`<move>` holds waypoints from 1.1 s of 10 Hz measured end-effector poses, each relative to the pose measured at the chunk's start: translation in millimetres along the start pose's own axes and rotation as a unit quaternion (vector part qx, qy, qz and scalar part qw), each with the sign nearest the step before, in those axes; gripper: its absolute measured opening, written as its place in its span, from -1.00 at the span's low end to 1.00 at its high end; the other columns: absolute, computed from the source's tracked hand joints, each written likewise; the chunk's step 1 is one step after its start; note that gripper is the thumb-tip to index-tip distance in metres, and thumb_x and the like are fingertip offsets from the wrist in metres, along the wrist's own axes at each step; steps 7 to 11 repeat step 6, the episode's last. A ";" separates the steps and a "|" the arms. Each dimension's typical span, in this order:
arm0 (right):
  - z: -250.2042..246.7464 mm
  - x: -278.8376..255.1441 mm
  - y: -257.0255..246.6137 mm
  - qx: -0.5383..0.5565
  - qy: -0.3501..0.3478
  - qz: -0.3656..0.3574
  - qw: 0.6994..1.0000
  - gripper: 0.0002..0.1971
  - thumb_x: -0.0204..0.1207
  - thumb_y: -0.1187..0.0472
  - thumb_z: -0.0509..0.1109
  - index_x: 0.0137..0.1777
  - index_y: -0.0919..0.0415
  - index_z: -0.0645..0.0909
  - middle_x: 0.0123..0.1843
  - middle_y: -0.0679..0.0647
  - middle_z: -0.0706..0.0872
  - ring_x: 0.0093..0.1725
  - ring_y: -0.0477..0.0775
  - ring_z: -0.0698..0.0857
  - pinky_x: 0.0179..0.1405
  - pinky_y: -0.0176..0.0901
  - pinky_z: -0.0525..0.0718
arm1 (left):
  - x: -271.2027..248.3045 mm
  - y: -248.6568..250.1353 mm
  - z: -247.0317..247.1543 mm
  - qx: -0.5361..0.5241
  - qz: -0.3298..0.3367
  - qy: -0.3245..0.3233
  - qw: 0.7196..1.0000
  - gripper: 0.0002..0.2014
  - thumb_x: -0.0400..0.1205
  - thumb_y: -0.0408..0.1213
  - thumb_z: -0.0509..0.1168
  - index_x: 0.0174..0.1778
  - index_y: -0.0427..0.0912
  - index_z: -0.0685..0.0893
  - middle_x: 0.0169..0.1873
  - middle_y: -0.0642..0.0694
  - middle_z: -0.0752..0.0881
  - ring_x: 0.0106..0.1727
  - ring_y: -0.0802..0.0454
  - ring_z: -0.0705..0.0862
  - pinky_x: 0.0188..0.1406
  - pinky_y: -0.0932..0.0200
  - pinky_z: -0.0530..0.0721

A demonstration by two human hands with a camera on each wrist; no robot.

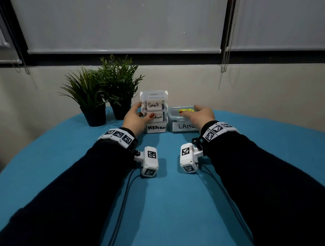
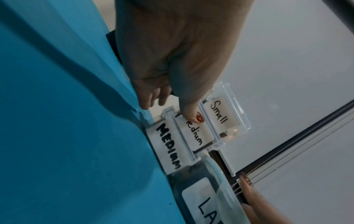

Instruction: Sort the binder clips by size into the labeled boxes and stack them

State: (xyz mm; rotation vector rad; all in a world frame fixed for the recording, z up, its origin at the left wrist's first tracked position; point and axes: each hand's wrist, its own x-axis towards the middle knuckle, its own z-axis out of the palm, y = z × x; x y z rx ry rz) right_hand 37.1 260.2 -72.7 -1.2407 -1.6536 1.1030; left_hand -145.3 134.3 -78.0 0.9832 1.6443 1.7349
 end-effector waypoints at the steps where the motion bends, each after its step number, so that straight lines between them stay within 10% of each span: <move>1: 1.7 2.8 -0.5 -0.009 0.006 -0.003 1.000 -0.15 0.40 -0.01 0.67 0.65 0.20 0.42 0.61 0.09 0.53 0.48 0.16 0.60 0.44 -0.10 0.53 | 7.4 -3.0 0.5 0.000 0.003 -0.003 1.000 -0.39 0.62 -0.44 0.46 0.58 -0.06 0.46 0.29 -0.21 0.73 0.26 -0.17 0.75 0.21 -0.41 0.73; 3: -0.2 -4.3 -3.4 -0.038 -0.004 -0.017 0.999 -0.01 0.46 -0.22 0.55 0.75 0.19 0.18 0.73 0.21 0.30 0.66 0.27 0.37 0.64 0.12 0.37 | 0.3 -1.1 -5.0 0.112 -0.019 0.029 0.993 -0.14 0.55 -0.17 0.56 0.73 -0.13 0.27 0.49 -0.19 0.58 0.52 -0.16 0.56 0.49 -0.24 0.58; 5: -18.4 -36.4 -12.1 -0.145 0.037 0.040 0.988 0.15 0.40 -0.33 0.52 0.71 0.37 0.01 0.68 0.34 0.30 0.66 0.37 0.29 0.63 0.28 0.32 | -62.4 37.4 -8.9 0.373 -0.078 0.028 0.924 -0.31 0.68 0.05 0.38 0.49 -0.48 0.46 -0.01 -0.26 0.63 0.10 -0.19 0.62 0.05 0.03 0.56; 6: -29.9 -63.1 -10.0 -0.200 0.037 0.099 0.974 0.10 0.45 -0.20 0.54 0.70 0.43 0.00 0.66 0.34 0.32 0.65 0.36 0.33 0.64 0.22 0.32 | -101.9 52.5 -10.6 0.454 -0.092 -0.010 0.886 -0.32 0.76 0.10 0.22 0.62 -0.39 0.38 0.47 -0.32 0.56 0.45 -0.25 0.56 0.33 0.02 0.51; 11: -29.9 -63.1 -10.0 -0.200 0.037 0.099 0.974 0.10 0.45 -0.20 0.54 0.70 0.43 0.00 0.66 0.34 0.32 0.65 0.36 0.33 0.64 0.22 0.32 | -101.9 52.5 -10.6 0.454 -0.092 -0.010 0.886 -0.32 0.76 0.10 0.22 0.62 -0.39 0.38 0.47 -0.32 0.56 0.45 -0.25 0.56 0.33 0.02 0.51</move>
